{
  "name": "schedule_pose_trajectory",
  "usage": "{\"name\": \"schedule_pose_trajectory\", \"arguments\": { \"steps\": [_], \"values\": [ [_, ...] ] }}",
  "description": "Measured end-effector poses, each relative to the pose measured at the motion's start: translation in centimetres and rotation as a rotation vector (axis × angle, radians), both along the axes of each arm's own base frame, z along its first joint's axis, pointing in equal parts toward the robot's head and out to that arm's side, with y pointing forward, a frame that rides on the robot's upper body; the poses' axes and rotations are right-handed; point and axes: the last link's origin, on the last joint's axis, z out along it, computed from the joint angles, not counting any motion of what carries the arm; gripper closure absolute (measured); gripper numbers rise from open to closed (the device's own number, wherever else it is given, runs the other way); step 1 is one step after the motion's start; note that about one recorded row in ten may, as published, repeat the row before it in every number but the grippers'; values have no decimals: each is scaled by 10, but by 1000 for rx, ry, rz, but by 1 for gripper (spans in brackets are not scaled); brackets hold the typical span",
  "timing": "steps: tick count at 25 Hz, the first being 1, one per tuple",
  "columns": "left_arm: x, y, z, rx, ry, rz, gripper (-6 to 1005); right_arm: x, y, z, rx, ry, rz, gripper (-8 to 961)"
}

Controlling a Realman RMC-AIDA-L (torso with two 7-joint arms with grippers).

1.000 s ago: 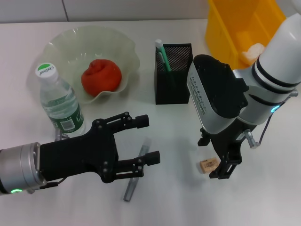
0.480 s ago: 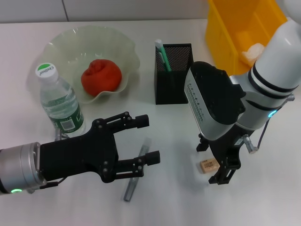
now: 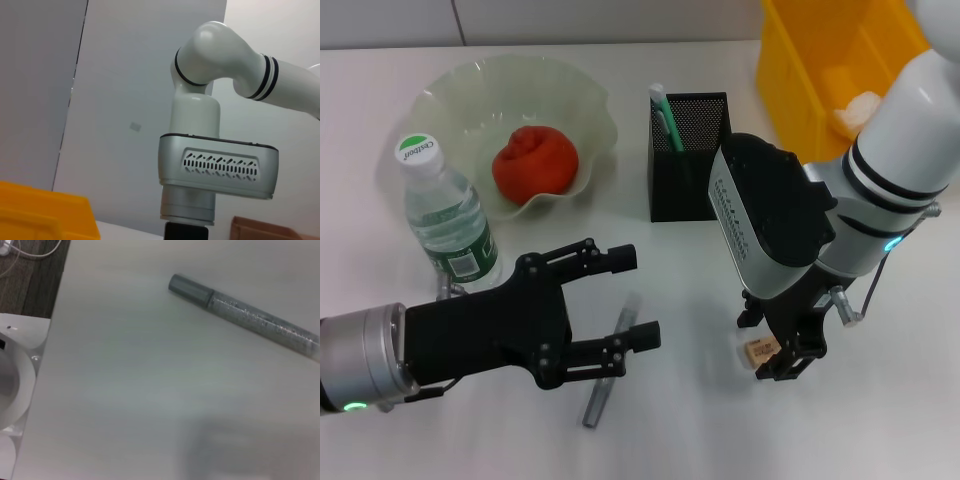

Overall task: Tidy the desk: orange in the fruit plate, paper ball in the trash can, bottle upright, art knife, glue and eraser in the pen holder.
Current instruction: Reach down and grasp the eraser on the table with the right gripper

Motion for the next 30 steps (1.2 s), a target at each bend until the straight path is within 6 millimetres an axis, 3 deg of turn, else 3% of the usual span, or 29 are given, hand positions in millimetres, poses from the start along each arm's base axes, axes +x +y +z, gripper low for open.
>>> {"name": "schedule_pose_trajectory", "arguments": {
  "steps": [19,30],
  "values": [
    [0,1,-1,-2,-2,7,199,4,-5,-7,-23,-27,-5,347],
    [0,1,-1,-1,-3,8,199,4,-4,-6,-14,-32,-10,433]
  ]
}}
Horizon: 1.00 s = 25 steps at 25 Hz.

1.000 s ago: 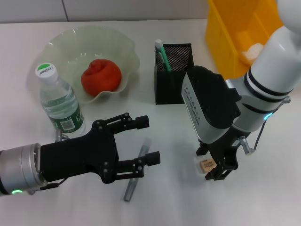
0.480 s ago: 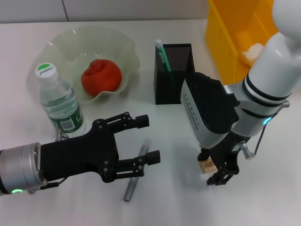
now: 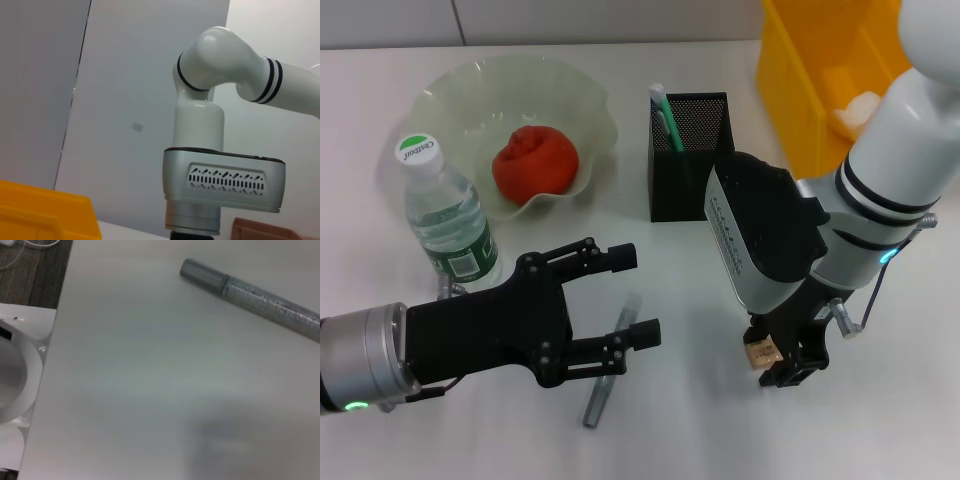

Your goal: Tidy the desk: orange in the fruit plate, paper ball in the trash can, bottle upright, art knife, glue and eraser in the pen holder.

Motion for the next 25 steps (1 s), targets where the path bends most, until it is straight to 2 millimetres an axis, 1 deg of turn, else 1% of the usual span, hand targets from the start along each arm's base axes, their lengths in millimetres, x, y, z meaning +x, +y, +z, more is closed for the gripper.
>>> {"name": "schedule_pose_trajectory", "arguments": {
  "steps": [6,11,17,21,25],
  "values": [
    [-1,-1,0,1,-1,3,199,-1,0,0,6,0,-2,471],
    [-1,-1,0,1,-1,5,199,-1,-1,-1,3,-5,1,539],
    [-2,-2,0,1,-1,8,199,-2,-2,-1,14,-6,-3,679],
    [-2,-2,0,0,-1,9,199,-7,-3,2,33,34,-17,678],
    [-3,-3,0,1,-1,12,199,-9,-11,11,68,100,-24,678]
  ]
}}
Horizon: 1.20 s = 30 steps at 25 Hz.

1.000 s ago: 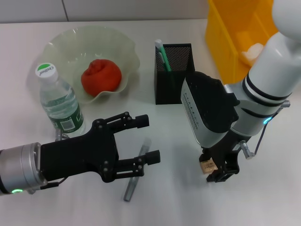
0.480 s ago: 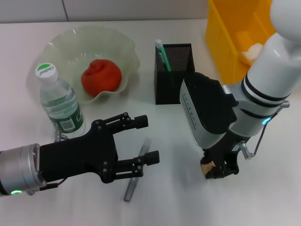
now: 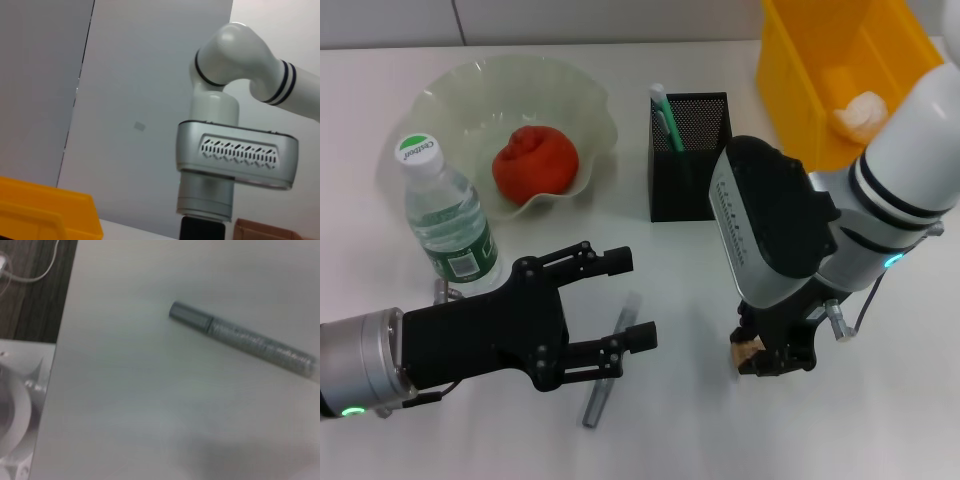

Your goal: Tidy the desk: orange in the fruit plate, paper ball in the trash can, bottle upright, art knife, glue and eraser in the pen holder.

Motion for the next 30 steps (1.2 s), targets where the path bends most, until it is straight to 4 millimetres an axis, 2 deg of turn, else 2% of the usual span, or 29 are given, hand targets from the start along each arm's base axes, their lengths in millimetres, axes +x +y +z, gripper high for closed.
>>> {"name": "schedule_pose_trajectory", "arguments": {
  "steps": [5,6,7,8,10,15,17,18,21,22,23,27,30],
  "values": [
    [0,0,0,0,-1,0,199,-4,-2,15,43,91,-48,678],
    [0,0,0,1,-1,0,199,-6,-3,21,51,132,-70,679],
    [0,0,0,2,-2,0,199,-10,-3,35,72,230,-125,679],
    [0,0,0,2,-2,0,199,-10,-3,35,72,230,-125,679],
    [1,1,0,5,-1,-5,199,-9,-2,51,107,323,-178,679],
    [2,2,0,25,4,-25,199,5,3,89,238,554,-266,679],
    [4,4,0,29,3,-34,199,20,9,103,333,681,-305,679],
    [4,4,0,29,3,-34,199,20,9,103,333,681,-305,679],
    [6,6,0,33,2,-40,200,34,16,108,401,830,-327,678],
    [7,8,0,38,1,-40,200,41,19,106,425,946,-332,678],
    [7,8,0,38,1,-40,200,41,19,106,425,946,-332,679],
    [9,12,-1,44,3,-39,200,55,29,89,484,1160,-296,682],
    [11,14,-1,46,-2,-39,200,61,34,80,519,1191,-294,683]
  ]
}}
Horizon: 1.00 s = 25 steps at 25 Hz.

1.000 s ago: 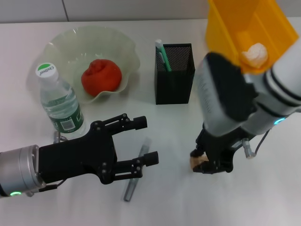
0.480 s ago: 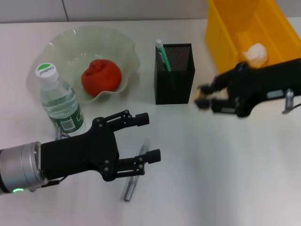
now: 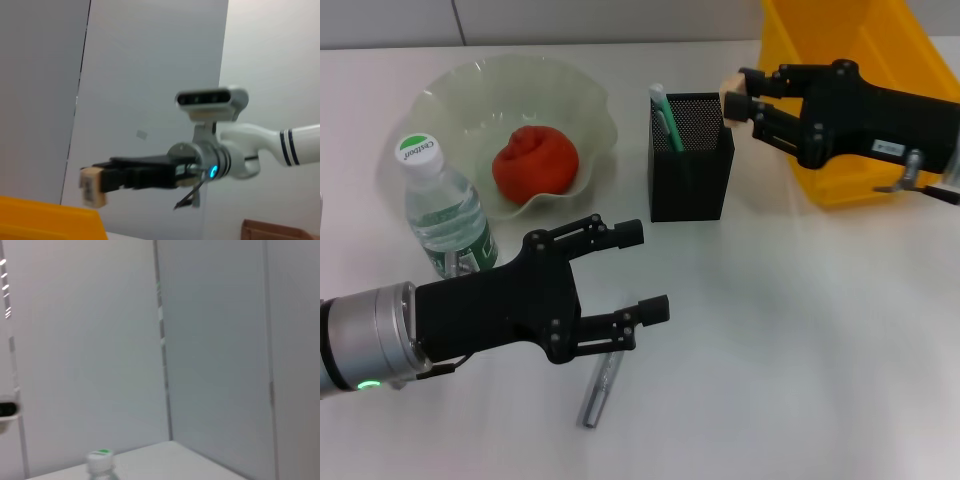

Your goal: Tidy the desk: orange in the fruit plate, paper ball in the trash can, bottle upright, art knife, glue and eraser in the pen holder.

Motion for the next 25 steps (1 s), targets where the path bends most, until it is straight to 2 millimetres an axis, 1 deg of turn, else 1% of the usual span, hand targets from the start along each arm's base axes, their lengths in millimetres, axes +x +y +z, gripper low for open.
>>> {"name": "schedule_pose_trajectory", "arguments": {
  "steps": [2,3,6,7,10,12,15,25],
  "values": [
    [0,1,0,4,-8,6,200,6,6,-12,47,-3,-6,682],
    [0,1,0,4,-8,6,200,6,6,-12,47,-3,-6,682],
    [0,2,0,9,-15,16,200,9,11,-21,80,-21,-8,681],
    [1,3,1,13,-19,18,200,9,15,-26,95,-31,-16,681],
    [1,3,1,13,-19,18,200,7,19,-31,97,-44,-14,680],
    [2,4,1,13,-19,15,200,6,26,-34,108,-67,-22,679],
    [3,5,0,11,-20,14,200,5,30,-34,117,-77,-31,678],
    [2,6,-1,11,-16,20,200,6,34,-41,109,-135,-34,675]
  ]
}}
